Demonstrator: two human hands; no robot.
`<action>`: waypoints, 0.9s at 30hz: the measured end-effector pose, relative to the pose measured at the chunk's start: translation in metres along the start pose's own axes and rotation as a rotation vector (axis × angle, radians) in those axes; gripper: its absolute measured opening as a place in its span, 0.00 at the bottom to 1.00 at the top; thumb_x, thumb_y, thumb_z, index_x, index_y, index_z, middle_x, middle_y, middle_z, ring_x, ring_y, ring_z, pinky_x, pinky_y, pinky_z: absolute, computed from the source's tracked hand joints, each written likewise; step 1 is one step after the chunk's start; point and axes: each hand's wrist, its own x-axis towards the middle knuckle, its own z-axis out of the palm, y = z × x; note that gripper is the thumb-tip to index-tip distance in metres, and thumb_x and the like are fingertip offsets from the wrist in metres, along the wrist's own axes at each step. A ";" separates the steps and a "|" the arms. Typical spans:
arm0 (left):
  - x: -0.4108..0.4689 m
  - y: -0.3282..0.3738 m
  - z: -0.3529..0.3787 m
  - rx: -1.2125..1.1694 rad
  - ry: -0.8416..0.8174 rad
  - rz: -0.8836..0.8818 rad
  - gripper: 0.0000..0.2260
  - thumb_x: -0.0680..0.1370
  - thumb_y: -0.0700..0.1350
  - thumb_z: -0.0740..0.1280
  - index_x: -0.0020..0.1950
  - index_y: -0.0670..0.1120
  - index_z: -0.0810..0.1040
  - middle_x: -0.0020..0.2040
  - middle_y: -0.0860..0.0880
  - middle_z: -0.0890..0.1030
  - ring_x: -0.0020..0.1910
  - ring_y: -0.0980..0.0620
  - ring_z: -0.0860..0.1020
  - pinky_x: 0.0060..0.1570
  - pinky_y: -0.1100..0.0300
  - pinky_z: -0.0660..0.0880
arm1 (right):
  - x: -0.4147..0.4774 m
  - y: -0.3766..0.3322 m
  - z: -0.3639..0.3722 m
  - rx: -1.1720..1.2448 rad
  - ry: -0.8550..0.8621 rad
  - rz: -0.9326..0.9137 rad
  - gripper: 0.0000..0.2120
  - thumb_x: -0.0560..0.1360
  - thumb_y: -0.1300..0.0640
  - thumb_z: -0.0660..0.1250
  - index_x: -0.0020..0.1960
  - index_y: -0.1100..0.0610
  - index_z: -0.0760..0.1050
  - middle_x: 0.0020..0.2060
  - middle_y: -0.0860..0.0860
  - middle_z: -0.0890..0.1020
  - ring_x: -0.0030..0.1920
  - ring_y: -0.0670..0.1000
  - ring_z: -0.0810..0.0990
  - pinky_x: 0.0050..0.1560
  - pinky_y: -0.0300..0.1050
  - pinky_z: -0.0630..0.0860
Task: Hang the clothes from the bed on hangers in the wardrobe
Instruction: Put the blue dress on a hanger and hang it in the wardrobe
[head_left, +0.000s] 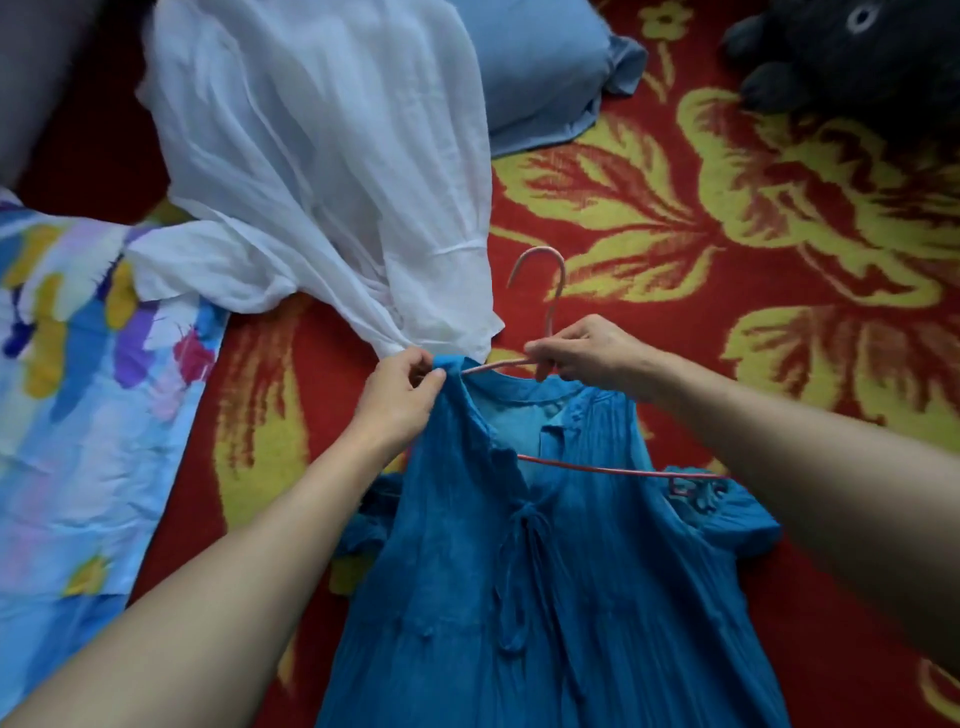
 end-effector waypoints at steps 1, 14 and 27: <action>0.002 -0.006 -0.003 0.118 -0.055 -0.008 0.09 0.70 0.54 0.64 0.42 0.48 0.75 0.37 0.48 0.80 0.38 0.46 0.77 0.44 0.47 0.77 | 0.009 0.000 0.014 0.021 -0.044 0.011 0.17 0.75 0.46 0.69 0.40 0.59 0.84 0.24 0.49 0.72 0.26 0.47 0.65 0.25 0.38 0.60; 0.006 -0.066 -0.008 0.203 -0.063 -0.024 0.10 0.73 0.40 0.66 0.46 0.54 0.82 0.35 0.51 0.82 0.33 0.61 0.77 0.37 0.61 0.70 | 0.041 0.071 -0.005 -0.390 0.417 0.568 0.15 0.70 0.48 0.73 0.43 0.60 0.75 0.44 0.56 0.80 0.38 0.56 0.77 0.39 0.45 0.73; 0.002 -0.038 -0.023 0.033 -0.192 0.089 0.15 0.78 0.37 0.65 0.49 0.57 0.82 0.48 0.46 0.84 0.47 0.51 0.79 0.55 0.46 0.74 | 0.023 0.098 -0.054 0.916 0.402 0.571 0.11 0.81 0.64 0.60 0.39 0.58 0.70 0.19 0.48 0.69 0.18 0.43 0.67 0.28 0.36 0.72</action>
